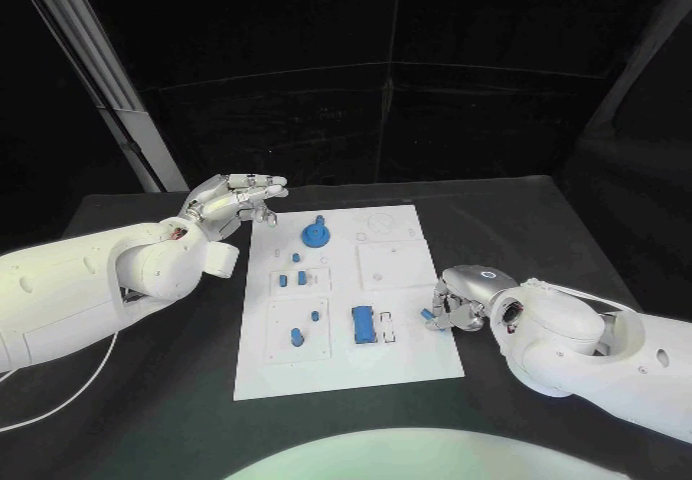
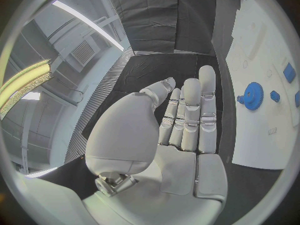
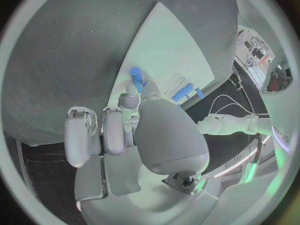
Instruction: Assemble the parts on the task board
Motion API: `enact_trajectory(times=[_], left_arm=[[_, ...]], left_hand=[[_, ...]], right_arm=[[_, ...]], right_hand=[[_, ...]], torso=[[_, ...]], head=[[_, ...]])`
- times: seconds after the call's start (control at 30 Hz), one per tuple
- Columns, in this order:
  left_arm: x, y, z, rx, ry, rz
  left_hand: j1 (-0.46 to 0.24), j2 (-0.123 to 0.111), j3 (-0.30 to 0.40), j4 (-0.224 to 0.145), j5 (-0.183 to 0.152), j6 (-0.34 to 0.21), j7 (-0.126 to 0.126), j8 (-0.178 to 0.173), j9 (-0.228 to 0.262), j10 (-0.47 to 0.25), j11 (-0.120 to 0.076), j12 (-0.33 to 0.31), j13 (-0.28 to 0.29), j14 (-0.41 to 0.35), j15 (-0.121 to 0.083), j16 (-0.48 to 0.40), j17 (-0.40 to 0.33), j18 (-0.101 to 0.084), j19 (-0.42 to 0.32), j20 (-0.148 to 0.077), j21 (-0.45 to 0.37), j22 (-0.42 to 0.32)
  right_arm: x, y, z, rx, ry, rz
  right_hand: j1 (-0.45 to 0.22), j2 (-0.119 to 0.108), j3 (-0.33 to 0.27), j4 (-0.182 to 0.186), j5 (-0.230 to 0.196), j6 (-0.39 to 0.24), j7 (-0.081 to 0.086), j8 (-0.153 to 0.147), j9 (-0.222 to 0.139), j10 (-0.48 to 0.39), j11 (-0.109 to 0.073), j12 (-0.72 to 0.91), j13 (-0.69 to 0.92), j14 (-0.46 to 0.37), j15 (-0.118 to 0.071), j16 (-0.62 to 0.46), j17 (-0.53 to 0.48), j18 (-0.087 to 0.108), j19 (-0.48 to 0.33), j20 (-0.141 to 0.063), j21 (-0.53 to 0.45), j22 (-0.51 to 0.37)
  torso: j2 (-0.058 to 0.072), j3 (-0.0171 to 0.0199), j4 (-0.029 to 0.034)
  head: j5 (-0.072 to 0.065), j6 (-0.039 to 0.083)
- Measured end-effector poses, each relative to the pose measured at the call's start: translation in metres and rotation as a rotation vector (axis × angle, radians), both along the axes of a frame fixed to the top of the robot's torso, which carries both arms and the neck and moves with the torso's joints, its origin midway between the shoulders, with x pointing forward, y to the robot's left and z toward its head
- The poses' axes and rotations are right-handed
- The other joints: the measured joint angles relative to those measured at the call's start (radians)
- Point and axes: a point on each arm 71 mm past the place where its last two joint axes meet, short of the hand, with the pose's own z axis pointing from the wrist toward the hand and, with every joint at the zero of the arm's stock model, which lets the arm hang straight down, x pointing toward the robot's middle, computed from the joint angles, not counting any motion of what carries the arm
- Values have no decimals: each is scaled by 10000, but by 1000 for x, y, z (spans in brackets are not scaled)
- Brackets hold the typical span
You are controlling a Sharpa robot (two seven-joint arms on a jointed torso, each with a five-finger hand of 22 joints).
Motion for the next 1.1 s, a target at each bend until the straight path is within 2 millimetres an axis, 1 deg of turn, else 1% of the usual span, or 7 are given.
enact_trajectory(times=[0.17, 0.27, 0.37, 0.53, 0.63, 0.8, 1.1], left_arm=[[0, 0, 0, 1, 7, -5], [0, 0, 0, 2, 10, -5], [0, 0, 0, 2, 14, -9], [0, 1, 0, 5, 20, -4], [0, 1, 0, 9, 22, 5], [0, 1, 0, 12, 24, 10], [0, 1, 0, 10, 27, -2]], left_hand=[[0, 0, 0, 0, 0, 0, 0, 0, 0, 0, 0, 0, 1, 0, 0, 0, 0, 0, 0, 0, 0, 0], [0, 0, 0, 0, 0, 0, 0, 0, 1, 0, 0, 0, 1, 0, 0, 0, 0, -1, 0, 0, 0, 0], [0, 0, 0, 0, 0, 0, 0, 0, 1, 0, 0, 0, 1, 0, 0, 0, 1, 0, 0, 0, 0, 0], [0, 0, 0, 0, 0, 0, 0, 0, 1, 0, 0, 0, 2, 1, 0, 0, 1, 0, 0, 0, 0, 1], [0, 0, 0, 0, 0, 0, 0, 0, 1, 0, 0, 0, 2, 1, 0, 0, 1, -1, 0, 0, 0, 1], [0, 0, 0, 0, 0, 0, 0, 0, 1, 0, 0, 0, -7, 1, 0, 0, -9, 0, 0, 0, -40, -11], [0, 0, 0, 0, 0, 0, 0, 0, 1, 0, 0, 0, -6, 1, 1, 0, -9, 0, 0, 0, -40, -11]], right_arm=[[0, 3, 0, -210, -40, 120], [1, 6, 0, -318, -64, 212], [1, 7, 0, -402, -100, 284], [0, 10, 2, -428, -190, 350], [-3, 10, 2, -291, -216, 302], [-11, 10, 3, 409, 2, 20], [-17, 17, 11, 2338, 336, -688]], right_hand=[[186, 62, 86, -86, 6, 22, -6, -3, -4, 0, 0, -87, -28, 0, 0, -37, -14, 0, 0, 0, 0, 0], [389, 114, 183, -183, 202, 34, 6, -88, -5, -36, -36, -117, -44, 0, 0, -37, -14, -1, 0, 0, 0, 0], [632, 136, 349, -295, 670, 72, -9, -154, -4, -38, -38, -166, -60, 0, 0, -37, -14, -1, 0, 0, 0, -1], [841, 296, 716, -345, 771, 128, -63, -281, -105, -73, -70, -213, -75, 7, -6, -37, 42, -1, 0, 0, 0, -1], [866, 319, 886, -200, 1181, 164, -76, -345, -209, -74, -70, -213, -60, 40, -37, -37, 100, 0, 37, -37, 0, -1], [831, 286, 1125, 38, 1527, 228, -94, -411, -215, -14, -131, -153, -11, 72, -79, -16, 185, 0, 38, -38, 0, -1], [532, -12, 1439, 421, 1631, 294, -91, -496, -222, 114, -103, -108, 57, 51, -99, 51, 264, -1, 38, -38, 47, -2]], torso=[[-10, -5, 0], [-12, -10, 0], [-14, -11, 0], [-14, -8, 0], [-13, 1, -2], [-13, 6, -7], [-8, -1, 5]], head=[[-8, 4], [-14, 1], [-15, -11], [11, -13], [27, -14], [35, -23], [44, -33]])
